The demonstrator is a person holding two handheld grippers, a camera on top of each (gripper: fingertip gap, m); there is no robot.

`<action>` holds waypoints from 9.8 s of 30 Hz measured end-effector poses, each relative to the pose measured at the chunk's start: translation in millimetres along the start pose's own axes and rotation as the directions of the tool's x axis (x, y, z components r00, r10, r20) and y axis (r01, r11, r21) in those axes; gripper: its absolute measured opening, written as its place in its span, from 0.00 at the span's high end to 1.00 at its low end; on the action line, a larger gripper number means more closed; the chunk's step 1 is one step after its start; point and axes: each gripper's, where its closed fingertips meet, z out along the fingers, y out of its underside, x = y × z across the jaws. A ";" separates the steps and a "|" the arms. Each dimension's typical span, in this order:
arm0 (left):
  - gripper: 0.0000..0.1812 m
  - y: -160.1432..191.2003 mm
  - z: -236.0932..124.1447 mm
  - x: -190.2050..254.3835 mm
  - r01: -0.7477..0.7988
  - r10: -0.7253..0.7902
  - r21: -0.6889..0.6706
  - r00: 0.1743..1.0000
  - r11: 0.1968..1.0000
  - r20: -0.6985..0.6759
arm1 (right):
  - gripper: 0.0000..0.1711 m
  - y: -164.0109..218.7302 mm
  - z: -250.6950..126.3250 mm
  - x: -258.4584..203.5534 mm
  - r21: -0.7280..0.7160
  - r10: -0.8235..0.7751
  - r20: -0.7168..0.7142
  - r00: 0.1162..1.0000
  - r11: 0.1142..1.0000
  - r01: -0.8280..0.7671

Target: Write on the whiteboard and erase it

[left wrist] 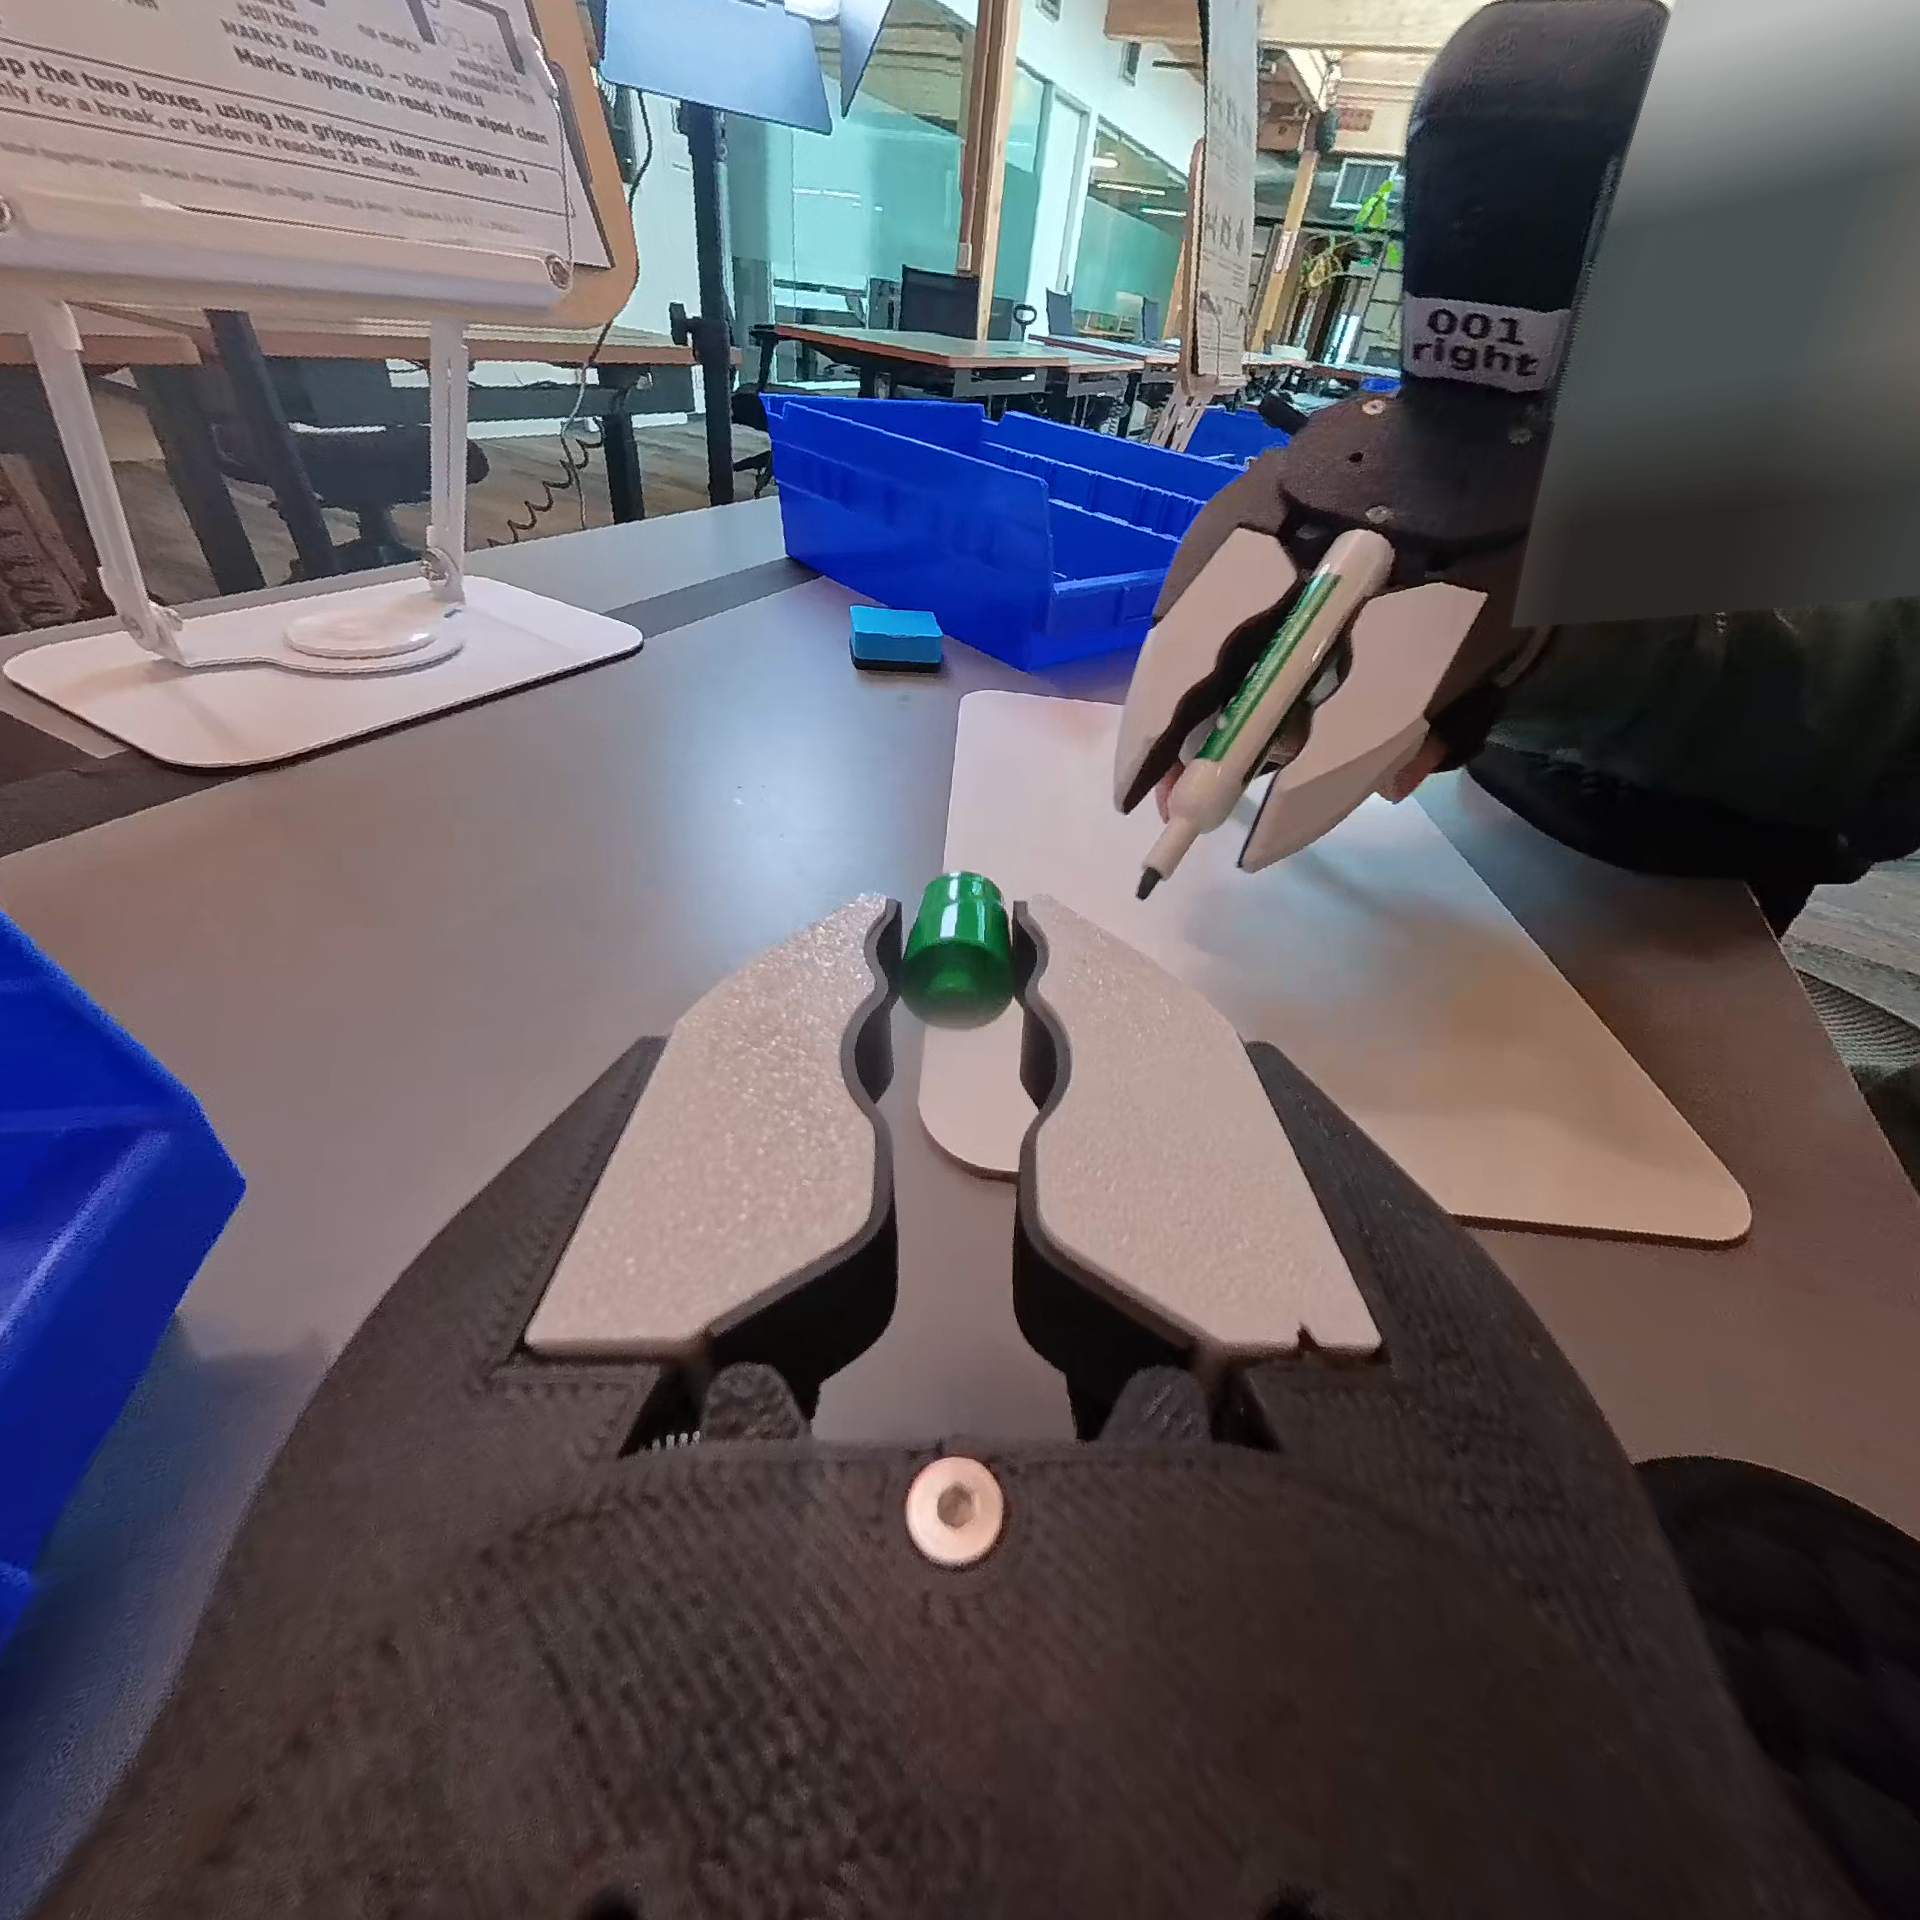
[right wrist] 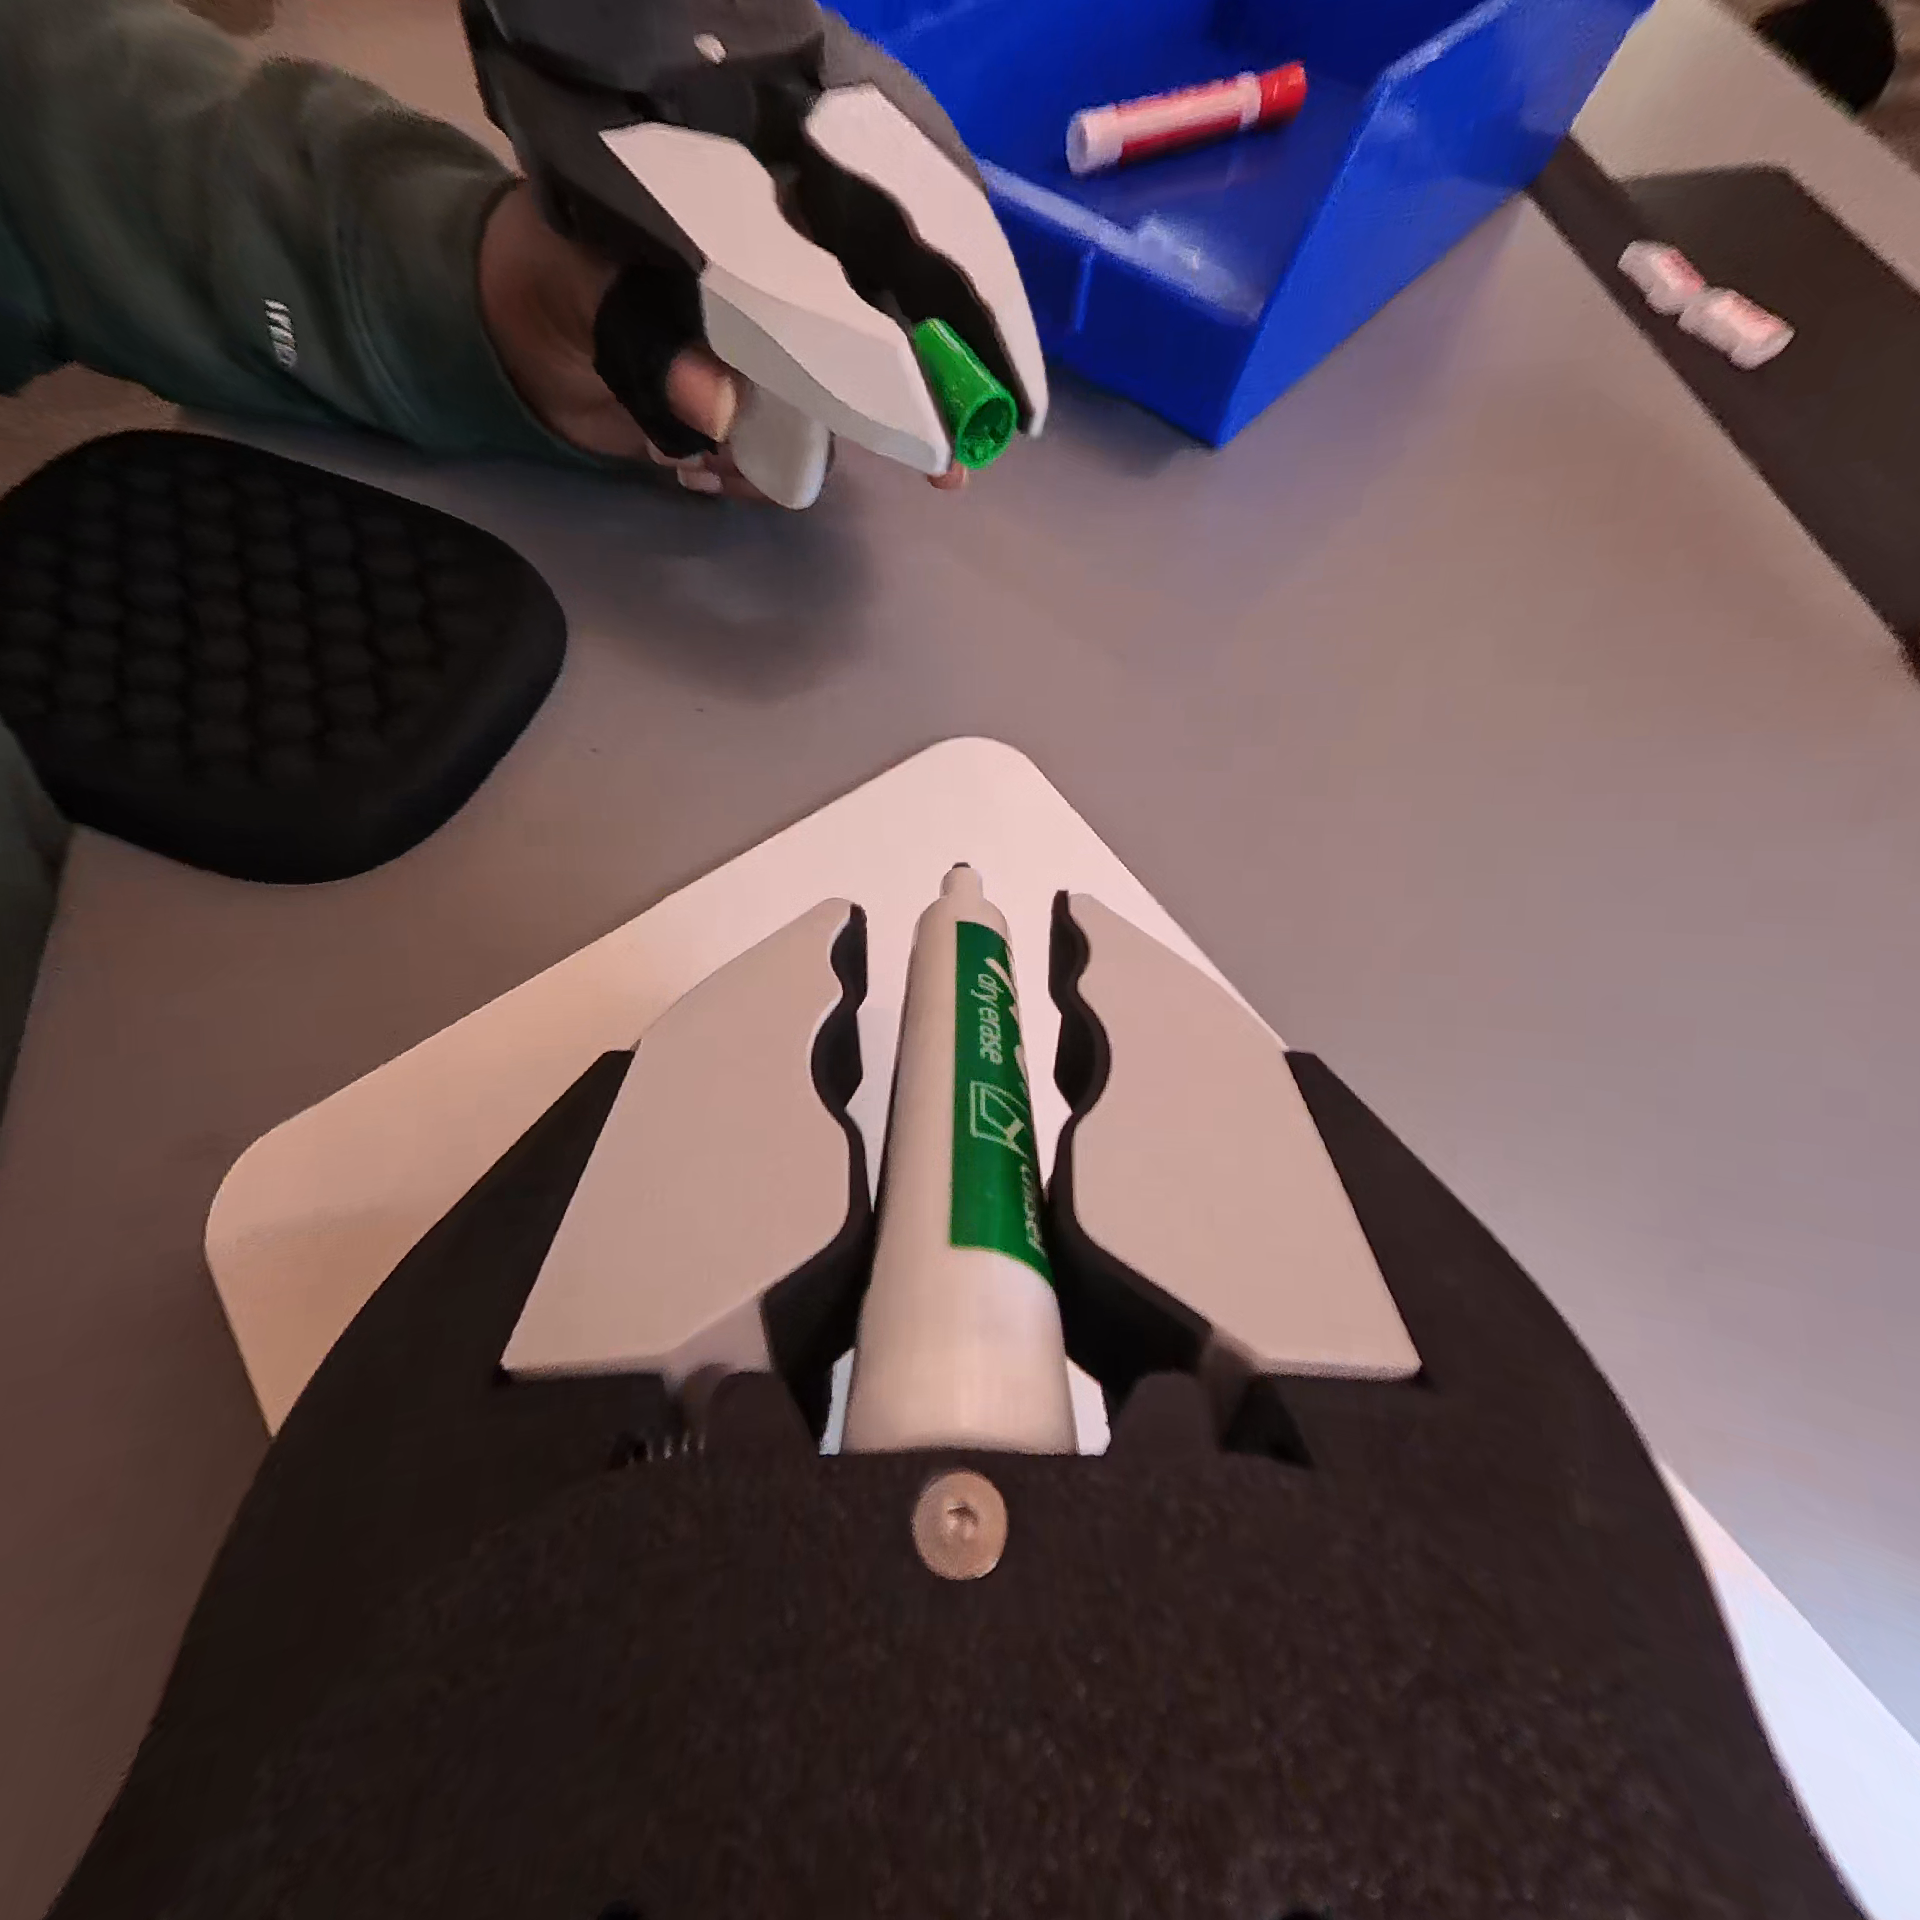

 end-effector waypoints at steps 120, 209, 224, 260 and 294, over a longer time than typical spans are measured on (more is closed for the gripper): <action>0.89 17.4 8.9 19.8 -0.021 0.011 -0.114 0.996 0.993 -0.092 | 0.81 70.0 -20.0 -9.3 -0.463 0.037 0.041 0.998 0.886 -0.014; 0.89 19.8 9.2 22.8 -0.024 0.010 -0.132 0.995 0.991 -0.103 | 0.81 81.8 -33.6 63.1 -0.560 0.021 -0.030 0.999 0.828 -0.034; 0.89 19.7 9.1 22.3 -0.026 0.013 -0.130 0.995 0.991 -0.102 | 0.81 91.7 -48.5 45.6 -0.574 0.042 -0.039 0.998 0.817 -0.057; 0.89 19.7 8.3 21.2 -0.018 0.005 -0.130 0.995 0.991 -0.099 | 0.81 97.8 -57.7 61.7 -0.622 0.012 -0.052 0.999 0.782 -0.041; 0.89 20.1 8.4 19.3 -0.011 -0.002 -0.136 0.995 0.991 -0.095 | 0.81 107.9 -70.8 87.9 -0.572 0.057 -0.140 0.989 0.810 -0.128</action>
